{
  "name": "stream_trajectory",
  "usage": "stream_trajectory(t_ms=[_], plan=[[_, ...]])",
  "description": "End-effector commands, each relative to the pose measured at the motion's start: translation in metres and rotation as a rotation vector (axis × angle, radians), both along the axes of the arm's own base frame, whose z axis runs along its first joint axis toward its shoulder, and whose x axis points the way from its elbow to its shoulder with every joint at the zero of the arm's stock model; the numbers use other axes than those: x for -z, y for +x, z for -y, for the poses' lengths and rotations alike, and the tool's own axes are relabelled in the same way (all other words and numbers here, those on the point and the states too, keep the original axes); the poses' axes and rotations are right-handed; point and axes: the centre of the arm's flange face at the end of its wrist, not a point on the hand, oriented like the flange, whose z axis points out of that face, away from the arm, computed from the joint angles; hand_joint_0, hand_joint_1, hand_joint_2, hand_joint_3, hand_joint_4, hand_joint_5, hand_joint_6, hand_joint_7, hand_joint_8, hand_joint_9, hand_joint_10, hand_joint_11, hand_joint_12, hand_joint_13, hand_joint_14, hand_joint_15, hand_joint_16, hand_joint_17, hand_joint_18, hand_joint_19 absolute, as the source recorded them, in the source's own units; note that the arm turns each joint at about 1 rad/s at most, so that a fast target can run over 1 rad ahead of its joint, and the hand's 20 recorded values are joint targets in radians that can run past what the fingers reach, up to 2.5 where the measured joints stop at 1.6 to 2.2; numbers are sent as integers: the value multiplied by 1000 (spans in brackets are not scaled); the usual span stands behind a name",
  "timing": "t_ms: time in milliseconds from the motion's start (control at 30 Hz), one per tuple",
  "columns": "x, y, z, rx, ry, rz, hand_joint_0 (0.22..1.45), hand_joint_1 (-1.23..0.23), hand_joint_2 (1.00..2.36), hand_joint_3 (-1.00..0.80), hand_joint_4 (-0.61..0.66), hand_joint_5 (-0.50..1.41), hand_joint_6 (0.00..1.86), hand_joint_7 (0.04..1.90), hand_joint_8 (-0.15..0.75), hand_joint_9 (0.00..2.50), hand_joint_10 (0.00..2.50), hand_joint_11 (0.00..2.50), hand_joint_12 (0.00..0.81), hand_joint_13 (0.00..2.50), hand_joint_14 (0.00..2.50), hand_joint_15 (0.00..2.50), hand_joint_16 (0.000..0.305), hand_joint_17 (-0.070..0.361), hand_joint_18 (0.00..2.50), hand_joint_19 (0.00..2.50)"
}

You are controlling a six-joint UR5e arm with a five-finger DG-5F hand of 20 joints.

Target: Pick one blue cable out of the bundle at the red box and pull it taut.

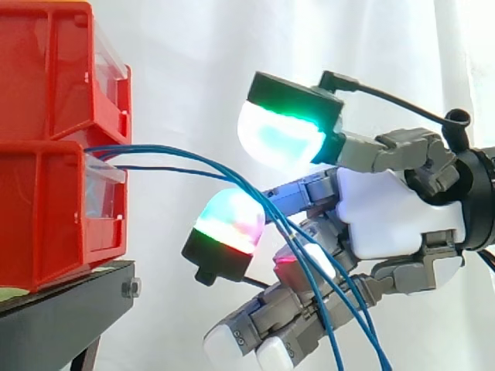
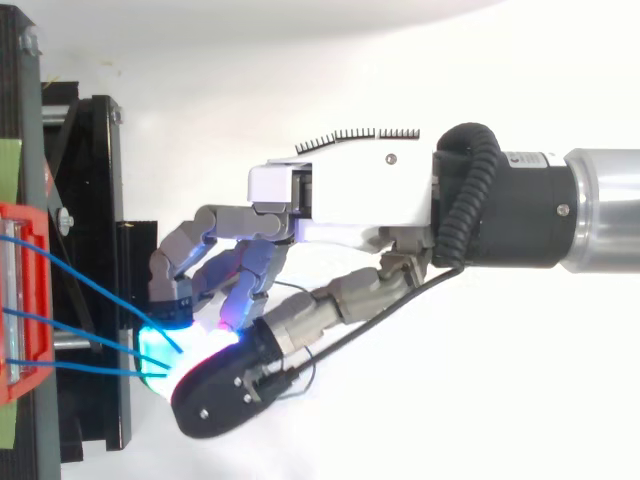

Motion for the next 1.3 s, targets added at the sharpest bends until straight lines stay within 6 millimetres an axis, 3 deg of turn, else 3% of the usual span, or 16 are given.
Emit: stream_trajectory(t_ms=[0,100,400,533,767,900,1000,1133,1267], plan=[[0,0,0,-1,0,0,574,-467,1007,-411,126,-83,837,960,409,1167,13,798,390,591,8,215,52,118,565,394],[-1,0,0,-1,1,3,579,-474,1010,-358,120,-81,825,980,407,1156,13,784,392,586,7,221,52,117,554,393],[0,0,0,-1,0,2,572,-769,1014,-182,143,-84,835,995,449,1168,9,832,429,622,5,205,59,134,637,337],[0,0,0,-1,0,-1,595,-853,1018,-146,148,-90,850,1016,426,1142,10,849,410,609,6,205,55,124,621,321],[0,0,0,-1,0,2,672,-972,1021,-165,31,-118,891,1047,397,1068,11,852,388,576,6,193,51,116,604,282],[0,0,0,0,0,2,701,-967,1016,-287,53,-128,899,937,389,1051,11,851,386,563,6,192,51,115,585,280],[0,0,0,2,0,2,629,-907,1008,-414,101,-112,865,935,359,1052,8,779,382,535,7,181,51,114,554,302],[0,0,0,2,0,2,561,-686,1008,-397,83,-76,759,1000,343,1049,9,630,378,530,5,185,51,115,521,346],[0,0,0,0,0,2,556,-640,1010,-372,80,-67,700,1058,348,1044,9,628,384,513,7,191,52,116,491,366]])
